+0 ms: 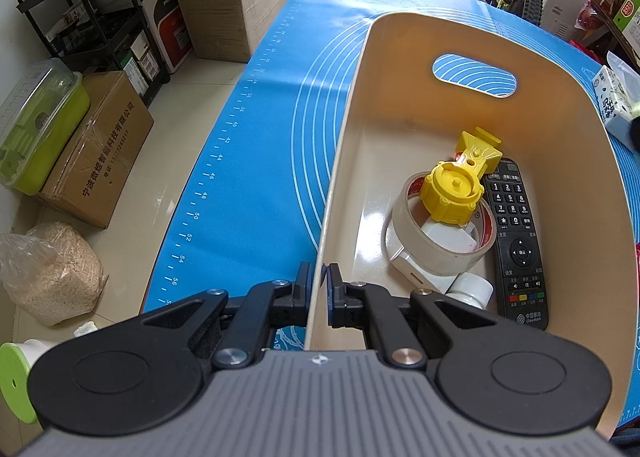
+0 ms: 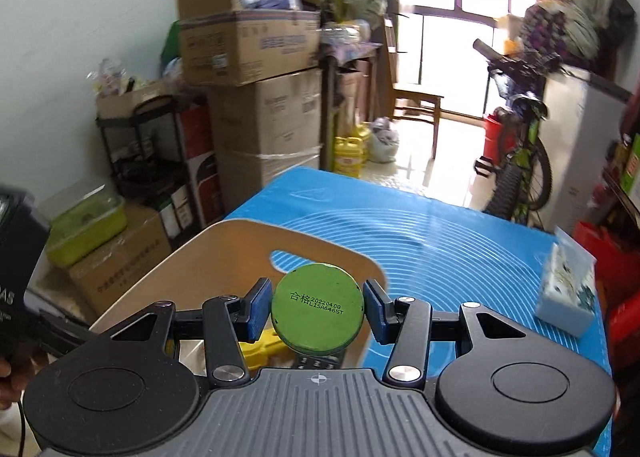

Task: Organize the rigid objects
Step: 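Carry the green tin into the basket and open the right tool, then move the right tool to the red figure and grasp its body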

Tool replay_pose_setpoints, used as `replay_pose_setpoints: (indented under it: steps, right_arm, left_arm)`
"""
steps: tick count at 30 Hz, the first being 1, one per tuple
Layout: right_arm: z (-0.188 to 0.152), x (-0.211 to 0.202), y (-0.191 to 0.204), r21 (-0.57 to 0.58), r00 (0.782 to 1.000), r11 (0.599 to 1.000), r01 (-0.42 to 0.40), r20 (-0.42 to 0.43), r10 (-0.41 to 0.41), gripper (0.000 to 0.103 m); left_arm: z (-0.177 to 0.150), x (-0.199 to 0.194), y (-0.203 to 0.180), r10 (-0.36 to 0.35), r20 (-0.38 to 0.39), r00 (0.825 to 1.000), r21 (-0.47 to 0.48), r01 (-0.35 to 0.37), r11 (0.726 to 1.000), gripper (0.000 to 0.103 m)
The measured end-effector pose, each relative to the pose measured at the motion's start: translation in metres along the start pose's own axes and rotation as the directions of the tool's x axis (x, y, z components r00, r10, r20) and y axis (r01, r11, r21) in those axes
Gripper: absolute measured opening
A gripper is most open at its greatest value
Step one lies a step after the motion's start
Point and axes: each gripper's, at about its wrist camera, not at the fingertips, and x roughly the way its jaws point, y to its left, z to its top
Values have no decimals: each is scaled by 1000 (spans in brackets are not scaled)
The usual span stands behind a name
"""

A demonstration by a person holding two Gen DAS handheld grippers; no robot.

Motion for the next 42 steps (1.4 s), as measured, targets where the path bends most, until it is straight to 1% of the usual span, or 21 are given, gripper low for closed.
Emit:
replay_pose_setpoints:
  steps: [8,14,17,20,21,22,27,31,33,36,39,42]
  right_arm:
    - [-13,27,35,-54,994,998,-42,-99,36,55]
    - [-34,45,48,-94,977,994,-63,-207,43,55]
    - [-43,49,50,-95,968,993,-73,-246,48,55]
    - [-46,46,52,-115,969,991,-74,-243,44,55]
    - [-45,46,53,-114,970,991,-75,-238,46,56]
    - [-44,43,51,-109,972,991,-76,-229,49,60]
    - [-35,27,36,-61,980,996,-71,-190,58,67]
    - [-26,7,11,6,987,999,-34,-156,35,69]
    - [-23,-1,-7,53,988,999,-12,-154,20,72]
    - [-24,-11,-37,105,986,993,54,-162,-36,72]
    - [-31,-19,-67,151,976,978,142,-185,-113,72]
    - [-43,-22,-95,216,958,952,219,-233,-167,72]
  left_arm:
    - [0,0,1,0,0,1000,0,0,1000,9]
    - [0,0,1,0,0,1000,0,0,1000,9]
    - [0,0,0,1,0,1000,0,-1,1000,9]
    - [0,0,0,1,0,1000,0,-1,1000,9]
    - [0,0,0,1,0,1000,0,-1,1000,9]
    - [0,0,0,1,0,1000,0,-1,1000,9]
    - [0,0,0,1,0,1000,0,-1,1000,9]
    - [0,0,1,0,0,1000,0,0,1000,9]
    - [0,0,1,2,0,1000,2,-2,1000,9]
    - [-1,0,2,4,1,1000,2,-4,1000,9]
    - [-1,0,2,2,0,1000,1,-2,1000,9]
    - [-1,0,0,3,0,1000,2,-3,1000,9]
